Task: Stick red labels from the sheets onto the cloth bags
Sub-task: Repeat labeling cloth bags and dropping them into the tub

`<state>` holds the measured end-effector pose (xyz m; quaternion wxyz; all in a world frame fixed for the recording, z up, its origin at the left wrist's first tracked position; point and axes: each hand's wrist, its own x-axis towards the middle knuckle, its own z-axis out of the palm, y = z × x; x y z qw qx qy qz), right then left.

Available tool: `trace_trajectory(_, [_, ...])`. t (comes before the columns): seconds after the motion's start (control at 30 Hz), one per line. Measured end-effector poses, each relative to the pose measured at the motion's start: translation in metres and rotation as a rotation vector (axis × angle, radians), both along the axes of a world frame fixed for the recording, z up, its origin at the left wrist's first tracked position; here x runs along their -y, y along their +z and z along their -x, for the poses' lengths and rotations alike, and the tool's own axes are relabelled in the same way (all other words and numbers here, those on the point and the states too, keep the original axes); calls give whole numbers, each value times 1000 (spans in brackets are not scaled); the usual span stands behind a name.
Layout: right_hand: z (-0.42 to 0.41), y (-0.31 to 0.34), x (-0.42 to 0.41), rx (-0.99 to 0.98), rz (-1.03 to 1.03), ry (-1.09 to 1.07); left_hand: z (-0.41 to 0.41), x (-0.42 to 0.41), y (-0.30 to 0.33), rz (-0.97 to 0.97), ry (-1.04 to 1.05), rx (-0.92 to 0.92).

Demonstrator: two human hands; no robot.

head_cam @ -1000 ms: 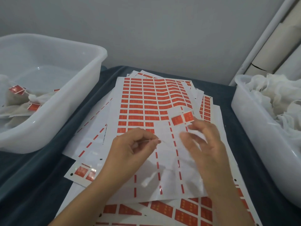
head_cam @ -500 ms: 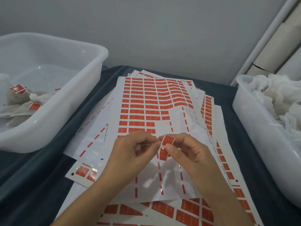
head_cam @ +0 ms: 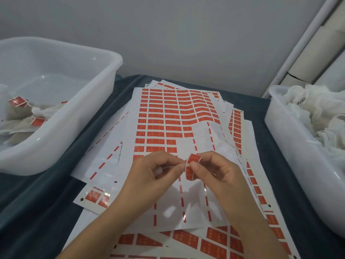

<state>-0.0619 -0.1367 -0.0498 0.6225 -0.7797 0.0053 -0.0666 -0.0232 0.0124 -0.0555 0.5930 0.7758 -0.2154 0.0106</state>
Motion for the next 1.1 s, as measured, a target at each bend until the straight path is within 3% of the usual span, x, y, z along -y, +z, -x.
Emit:
trace_trajectory(0.53, [-1, -2, -2, 126, 208, -25, -2, -2, 2, 44, -14, -77])
trace_trajectory(0.67, [-4, 3, 0, 16, 70, -61, -2, -4, 2, 164, 10, -221])
trace_trajectory(0.77, [-2, 6, 2, -80, 29, 49, -1, -3, 1, 178, 17, -248])
trace_trajectory(1.1, [0, 4, 2, -34, -26, -23, -2, -3, 2, 207, 28, -291])
